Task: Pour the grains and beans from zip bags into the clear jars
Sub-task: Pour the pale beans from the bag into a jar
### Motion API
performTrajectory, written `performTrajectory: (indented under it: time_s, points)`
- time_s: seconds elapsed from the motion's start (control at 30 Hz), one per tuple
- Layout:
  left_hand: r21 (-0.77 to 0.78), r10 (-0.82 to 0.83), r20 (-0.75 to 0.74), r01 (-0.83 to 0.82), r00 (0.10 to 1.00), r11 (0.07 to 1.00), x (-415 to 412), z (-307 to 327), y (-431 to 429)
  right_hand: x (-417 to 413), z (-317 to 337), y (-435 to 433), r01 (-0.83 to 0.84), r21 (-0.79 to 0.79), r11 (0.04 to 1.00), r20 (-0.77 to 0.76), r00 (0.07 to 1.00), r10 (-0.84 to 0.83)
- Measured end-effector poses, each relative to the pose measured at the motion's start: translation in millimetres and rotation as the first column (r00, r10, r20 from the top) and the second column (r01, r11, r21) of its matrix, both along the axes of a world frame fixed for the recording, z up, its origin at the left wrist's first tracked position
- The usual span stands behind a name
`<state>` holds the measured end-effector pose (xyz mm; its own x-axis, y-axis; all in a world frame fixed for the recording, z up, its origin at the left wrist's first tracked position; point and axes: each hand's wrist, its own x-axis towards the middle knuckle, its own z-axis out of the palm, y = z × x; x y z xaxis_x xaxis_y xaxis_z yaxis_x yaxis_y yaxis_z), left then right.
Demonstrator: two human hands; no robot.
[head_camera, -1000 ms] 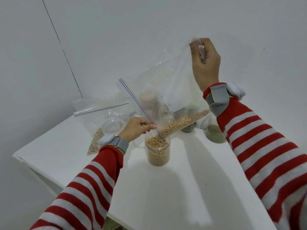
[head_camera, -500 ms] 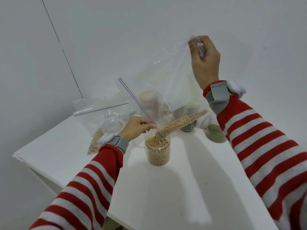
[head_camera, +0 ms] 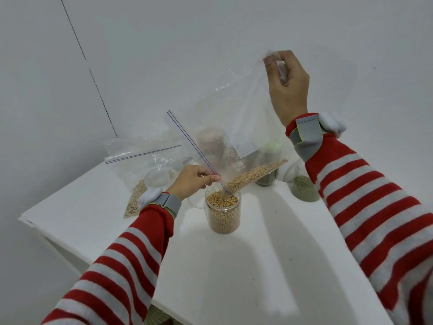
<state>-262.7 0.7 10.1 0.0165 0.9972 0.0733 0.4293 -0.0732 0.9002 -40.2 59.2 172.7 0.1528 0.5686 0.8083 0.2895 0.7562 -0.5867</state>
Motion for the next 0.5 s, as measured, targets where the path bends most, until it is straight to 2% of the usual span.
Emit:
performTrajectory:
  time_s: [0.5]
  points:
    - [-0.025, 0.017, 0.023, -0.016, 1.0, 1.0, -3.0, -13.0, -0.3, -2.5, -9.8, 3.1, 0.006, -0.052, 0.999, 0.021, 1.0, -0.005]
